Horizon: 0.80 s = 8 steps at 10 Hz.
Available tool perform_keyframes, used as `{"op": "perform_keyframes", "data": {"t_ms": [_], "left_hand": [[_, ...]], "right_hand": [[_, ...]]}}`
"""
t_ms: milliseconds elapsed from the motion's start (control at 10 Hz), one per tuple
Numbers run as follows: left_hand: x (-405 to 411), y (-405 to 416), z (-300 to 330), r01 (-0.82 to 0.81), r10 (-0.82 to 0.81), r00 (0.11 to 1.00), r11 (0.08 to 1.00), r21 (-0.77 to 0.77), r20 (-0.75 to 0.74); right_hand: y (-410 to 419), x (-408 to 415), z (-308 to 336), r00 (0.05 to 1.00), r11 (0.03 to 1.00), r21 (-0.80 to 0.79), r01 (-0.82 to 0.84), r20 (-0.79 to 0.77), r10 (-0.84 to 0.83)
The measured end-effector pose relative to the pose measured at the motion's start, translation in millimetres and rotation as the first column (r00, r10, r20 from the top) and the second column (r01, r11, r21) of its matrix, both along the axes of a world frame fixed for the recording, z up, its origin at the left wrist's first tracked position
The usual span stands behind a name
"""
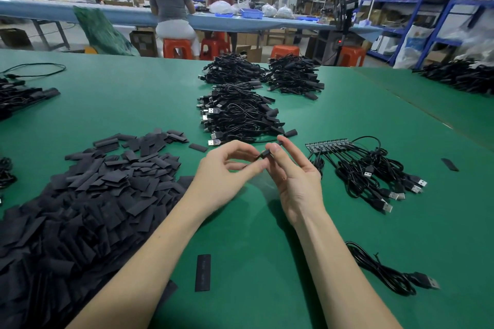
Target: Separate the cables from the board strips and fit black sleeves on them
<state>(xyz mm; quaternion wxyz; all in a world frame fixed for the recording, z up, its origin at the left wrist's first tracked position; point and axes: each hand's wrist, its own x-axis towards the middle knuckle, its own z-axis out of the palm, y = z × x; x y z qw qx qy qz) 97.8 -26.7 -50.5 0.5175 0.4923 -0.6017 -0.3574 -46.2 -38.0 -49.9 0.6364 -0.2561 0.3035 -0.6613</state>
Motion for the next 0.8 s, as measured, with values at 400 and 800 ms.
{"op": "perform_keyframes", "data": {"t_ms": [400, 800], "left_hand": [[9, -77, 20, -0.134, 0.325, 0.783, 0.921, -0.366, 0.531], [11, -112, -5, -0.147, 0.342, 0.379, 0.940, -0.309, 0.860]], "right_hand": [[-16, -13, -4, 0.946, 0.979, 0.074, 0.189, -0.281, -0.161], [-21, -9, -18, 0.750, 0.996, -0.046, 0.081, -0.656, -0.091]]}}
